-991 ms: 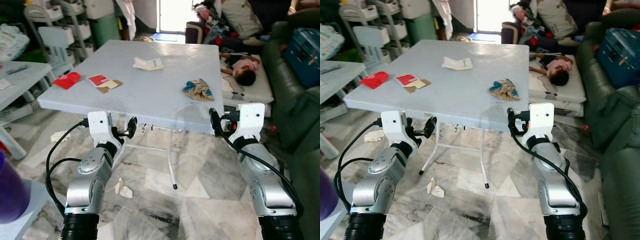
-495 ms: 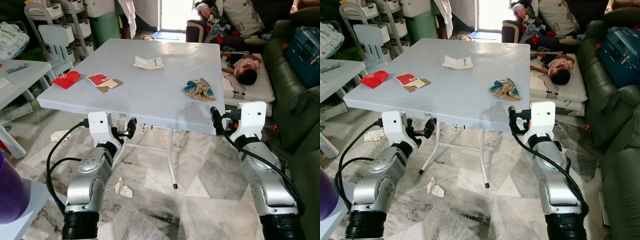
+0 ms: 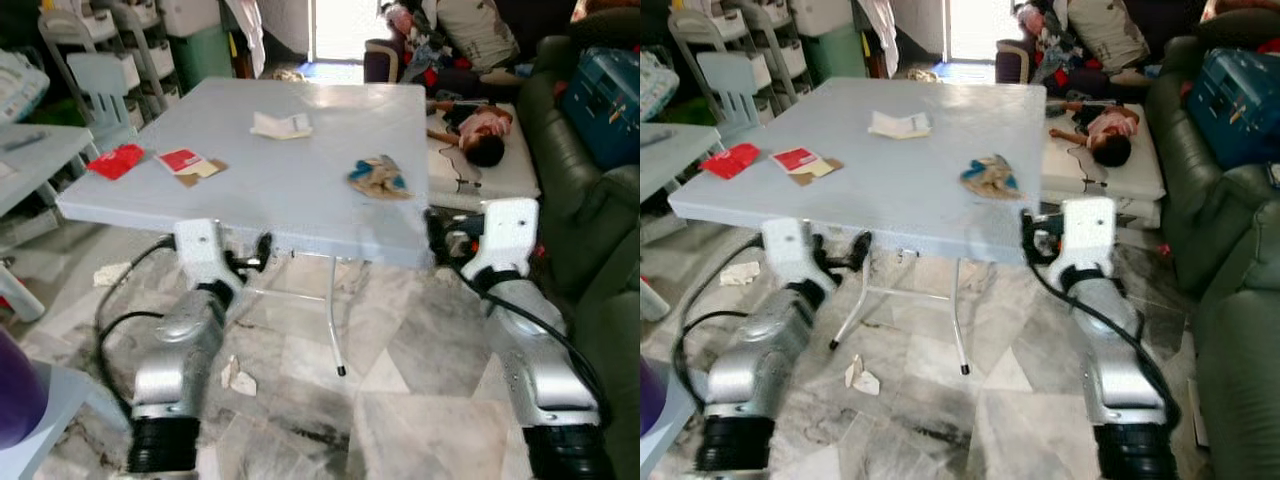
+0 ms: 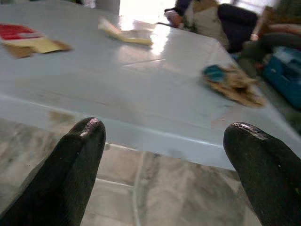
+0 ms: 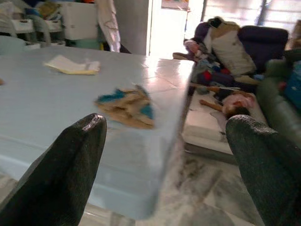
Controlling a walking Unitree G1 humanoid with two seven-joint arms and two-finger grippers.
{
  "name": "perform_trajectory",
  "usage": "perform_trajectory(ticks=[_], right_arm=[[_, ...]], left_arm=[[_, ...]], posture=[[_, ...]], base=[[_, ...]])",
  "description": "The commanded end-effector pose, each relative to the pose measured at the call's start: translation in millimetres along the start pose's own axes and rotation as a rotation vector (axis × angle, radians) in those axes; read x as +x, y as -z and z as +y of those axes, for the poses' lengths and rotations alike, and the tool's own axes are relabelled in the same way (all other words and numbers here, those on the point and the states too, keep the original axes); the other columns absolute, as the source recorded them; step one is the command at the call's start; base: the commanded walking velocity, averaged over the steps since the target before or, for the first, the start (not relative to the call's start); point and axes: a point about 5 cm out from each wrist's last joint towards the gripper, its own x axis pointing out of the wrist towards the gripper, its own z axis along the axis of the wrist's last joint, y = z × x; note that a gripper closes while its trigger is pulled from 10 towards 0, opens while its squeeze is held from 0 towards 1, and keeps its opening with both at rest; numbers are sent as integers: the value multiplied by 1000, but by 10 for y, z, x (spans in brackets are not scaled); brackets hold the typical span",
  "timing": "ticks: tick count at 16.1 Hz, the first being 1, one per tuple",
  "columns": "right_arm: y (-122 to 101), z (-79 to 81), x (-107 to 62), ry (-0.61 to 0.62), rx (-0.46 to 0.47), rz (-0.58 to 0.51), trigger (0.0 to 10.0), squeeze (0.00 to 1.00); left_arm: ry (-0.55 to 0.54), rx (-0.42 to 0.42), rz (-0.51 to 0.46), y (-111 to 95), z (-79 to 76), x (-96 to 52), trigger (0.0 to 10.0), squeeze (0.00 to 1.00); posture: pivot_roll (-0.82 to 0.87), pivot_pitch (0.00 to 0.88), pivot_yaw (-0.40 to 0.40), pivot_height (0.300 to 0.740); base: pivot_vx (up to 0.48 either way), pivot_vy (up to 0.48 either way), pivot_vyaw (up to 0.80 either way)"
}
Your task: Picking trash to rubbish bin
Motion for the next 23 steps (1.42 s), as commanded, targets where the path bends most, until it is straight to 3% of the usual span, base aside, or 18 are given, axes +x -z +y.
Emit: perform_trajectory(ticks=[1, 8, 23], right_arm=[[-66, 9, -1, -1, 2, -21, 10000, 0], [-76, -39, -12, 18, -5, -24, 10000, 0], [-75, -70, -26, 30, -7, -22, 10000, 0]], left_arm=[[-15, 13, -7, -35, 58, 1, 10000, 0], [-18, 16, -5, -33, 65, 19, 10000, 0], [-81, -4, -45, -170, 257, 96, 10000, 0]], posture=[[25, 12, 0, 740], [14, 10, 5, 740], [9, 11, 10, 740]], base=[[0, -322, 0], [0, -274, 0], [0, 0, -749]])
